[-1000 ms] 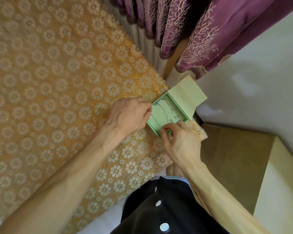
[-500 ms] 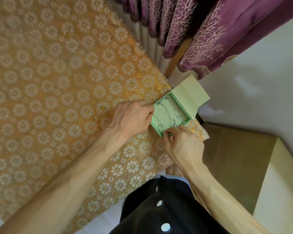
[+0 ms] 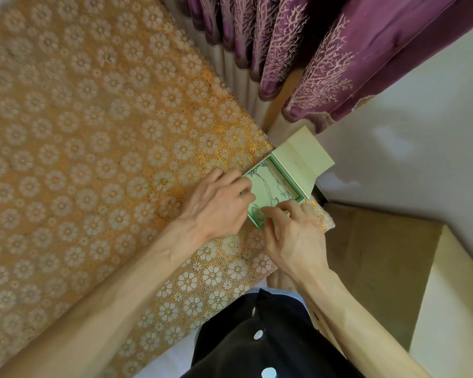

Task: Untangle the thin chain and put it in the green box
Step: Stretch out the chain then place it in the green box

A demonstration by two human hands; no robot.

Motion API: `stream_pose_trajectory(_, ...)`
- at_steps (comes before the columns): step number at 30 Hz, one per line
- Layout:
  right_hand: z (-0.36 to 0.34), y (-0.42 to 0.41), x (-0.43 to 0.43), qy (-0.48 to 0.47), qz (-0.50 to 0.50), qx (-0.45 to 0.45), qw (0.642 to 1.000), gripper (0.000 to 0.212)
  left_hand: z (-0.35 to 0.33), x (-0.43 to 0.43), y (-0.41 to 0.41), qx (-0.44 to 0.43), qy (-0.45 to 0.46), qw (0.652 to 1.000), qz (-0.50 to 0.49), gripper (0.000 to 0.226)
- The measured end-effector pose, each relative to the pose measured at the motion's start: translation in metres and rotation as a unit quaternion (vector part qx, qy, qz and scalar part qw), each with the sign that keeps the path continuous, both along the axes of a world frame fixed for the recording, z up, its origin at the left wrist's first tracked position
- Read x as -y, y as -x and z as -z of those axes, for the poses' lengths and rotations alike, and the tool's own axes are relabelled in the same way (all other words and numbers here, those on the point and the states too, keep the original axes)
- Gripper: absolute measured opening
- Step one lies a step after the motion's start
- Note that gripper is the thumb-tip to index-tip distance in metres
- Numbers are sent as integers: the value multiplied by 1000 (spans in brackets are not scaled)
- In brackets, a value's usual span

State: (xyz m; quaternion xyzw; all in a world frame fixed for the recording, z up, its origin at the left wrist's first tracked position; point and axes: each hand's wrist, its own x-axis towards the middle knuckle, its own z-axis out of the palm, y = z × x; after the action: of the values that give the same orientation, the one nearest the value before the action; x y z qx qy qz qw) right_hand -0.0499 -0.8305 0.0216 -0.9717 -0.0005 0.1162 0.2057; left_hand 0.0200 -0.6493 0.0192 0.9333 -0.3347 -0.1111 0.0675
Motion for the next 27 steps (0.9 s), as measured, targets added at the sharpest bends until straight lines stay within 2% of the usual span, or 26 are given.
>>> stream_pose_trajectory(4, 11, 6, 0, 28, -52, 14, 998, 39, 8, -4, 2, 25, 6, 999, 48, 39)
stream_pose_trajectory(14, 11, 9, -1, 23, -41, 18, 999, 40, 12, -2, 4, 17, 4, 999, 46, 43)
stream_pose_trajectory(17, 1, 9, 5, -12, -48, 6, 999, 38, 10, -3, 13, 18, 50, 999, -1, 40)
stream_pose_trajectory(20, -15, 8, 20, -55, -17, 21, 998, 33, 5, 2, 32, -11, 105, 985, -133, 43)
stream_pose_trajectory(23, -30, 2, 44, -92, 21, 30, 995, 31, 0, 17, 50, -64, 114, 957, -258, 76)
stream_pose_trajectory(25, -31, -7, 61, -108, 55, 27, 992, 29, -1, 28, 56, -124, 108, 940, -297, 112)
stream_pose_trajectory(27, -28, -23, 74, -146, 126, -14, 981, 30, 0, 40, 57, -179, 109, 921, -327, 133)
